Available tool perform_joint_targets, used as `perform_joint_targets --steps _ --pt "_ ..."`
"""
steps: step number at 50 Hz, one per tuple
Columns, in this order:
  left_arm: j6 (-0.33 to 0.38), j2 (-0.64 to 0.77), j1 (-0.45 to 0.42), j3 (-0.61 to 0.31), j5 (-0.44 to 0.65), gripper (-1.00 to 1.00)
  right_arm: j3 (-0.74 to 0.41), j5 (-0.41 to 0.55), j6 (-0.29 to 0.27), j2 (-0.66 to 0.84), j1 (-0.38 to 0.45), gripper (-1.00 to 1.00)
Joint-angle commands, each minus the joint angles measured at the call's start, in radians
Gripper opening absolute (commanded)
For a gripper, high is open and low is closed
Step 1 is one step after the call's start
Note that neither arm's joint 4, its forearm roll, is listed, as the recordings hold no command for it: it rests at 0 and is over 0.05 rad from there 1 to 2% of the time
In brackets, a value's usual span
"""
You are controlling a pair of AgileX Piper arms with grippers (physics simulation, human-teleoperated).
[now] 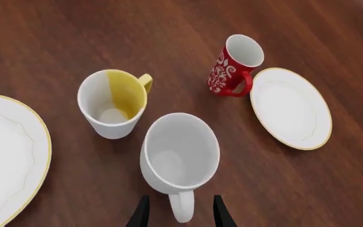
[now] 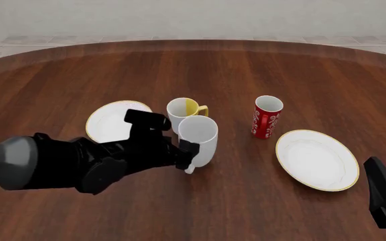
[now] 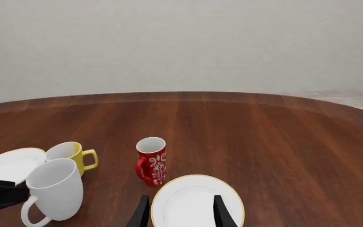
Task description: Put the white mug on the left plate.
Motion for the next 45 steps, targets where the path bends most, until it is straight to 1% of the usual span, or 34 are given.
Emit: perform_joint_targets --steps 1,31,45 --pt "-0.007 0.016 -0.005 0.0 -0.006 1.0 0.0 -0.001 -0.001 0.0 -0.001 1.0" --pt "-0.013 0.066 -0.016 -0.013 -0.022 1.0 0.0 -0.002 -0.002 0.002 -0.001 1.0" --pt "-0.028 0.097 -0.022 -0.012 -0.034 1.0 0.0 -0.003 0.0 0.001 -0.002 1.0"
